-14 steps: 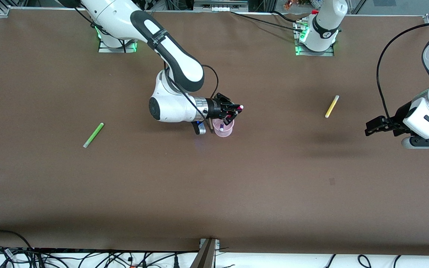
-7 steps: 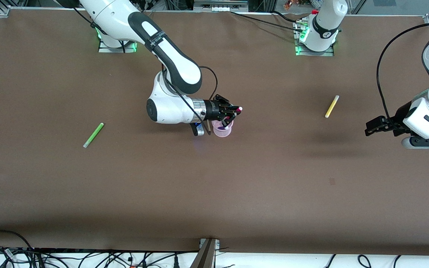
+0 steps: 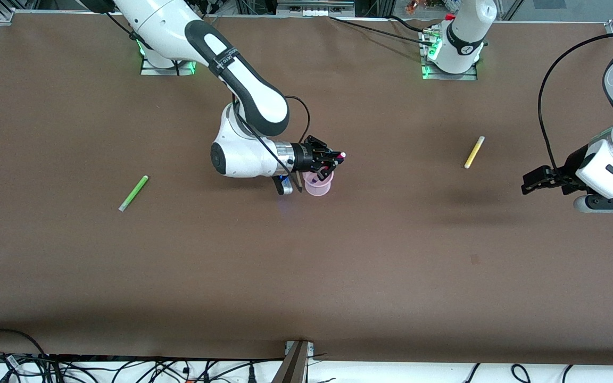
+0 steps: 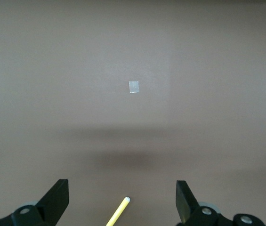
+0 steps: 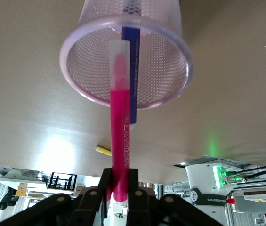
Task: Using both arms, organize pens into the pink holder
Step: 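Lower the pink highlighter into the cup and open the right gripper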
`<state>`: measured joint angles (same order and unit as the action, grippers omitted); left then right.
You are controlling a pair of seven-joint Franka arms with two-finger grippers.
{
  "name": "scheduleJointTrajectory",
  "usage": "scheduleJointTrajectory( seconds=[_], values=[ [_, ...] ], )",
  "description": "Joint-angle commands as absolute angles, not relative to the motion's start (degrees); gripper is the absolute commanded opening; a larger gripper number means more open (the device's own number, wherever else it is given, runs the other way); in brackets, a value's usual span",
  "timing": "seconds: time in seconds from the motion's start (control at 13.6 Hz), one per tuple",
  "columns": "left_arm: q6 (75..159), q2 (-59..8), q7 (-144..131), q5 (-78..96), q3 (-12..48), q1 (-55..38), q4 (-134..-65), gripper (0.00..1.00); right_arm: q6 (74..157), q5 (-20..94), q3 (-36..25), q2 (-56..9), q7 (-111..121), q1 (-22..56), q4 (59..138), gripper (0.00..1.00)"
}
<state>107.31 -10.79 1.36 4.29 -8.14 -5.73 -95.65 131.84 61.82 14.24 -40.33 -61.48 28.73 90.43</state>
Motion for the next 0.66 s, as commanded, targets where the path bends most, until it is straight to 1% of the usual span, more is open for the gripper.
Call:
scheduleJointTrajectory(
  seconds=[0.0,0.07,0.22,0.37,0.52,0.59],
  values=[
    [107.8,-10.5,2.5,4.7,-8.8,-6.3,-95.9,1.0,131.4,63.3,14.5,-40.4,-58.9,28.2,91.1,0.0],
    [107.8,-10.5,2.5,4.7,-8.8,-6.3,-95.9,1.0,131.3,63.3,14.5,-40.4,-58.6,28.1,91.1,0.01],
    [107.8,-10.5,2.5,4.7,-8.8,-6.2,-95.9,1.0,131.3,63.3,14.5,-40.3,-58.5,27.9,91.1,0.41],
    [107.8,-10.5,2.5,4.7,-8.8,-6.2,-95.8,1.0,131.2,63.3,14.5,-40.0,-58.3,27.8,91.0,0.7],
    [107.8,-10.5,2.5,4.7,-8.8,-6.2,-95.8,1.0,131.1,63.2,14.4,-39.5,-58.9,27.8,90.8,0.74],
    [107.8,-10.5,2.5,4.7,-8.8,-6.3,-95.8,1.0,130.8,63.0,14.4,-38.9,-59.0,27.8,90.8,0.74]
  ],
)
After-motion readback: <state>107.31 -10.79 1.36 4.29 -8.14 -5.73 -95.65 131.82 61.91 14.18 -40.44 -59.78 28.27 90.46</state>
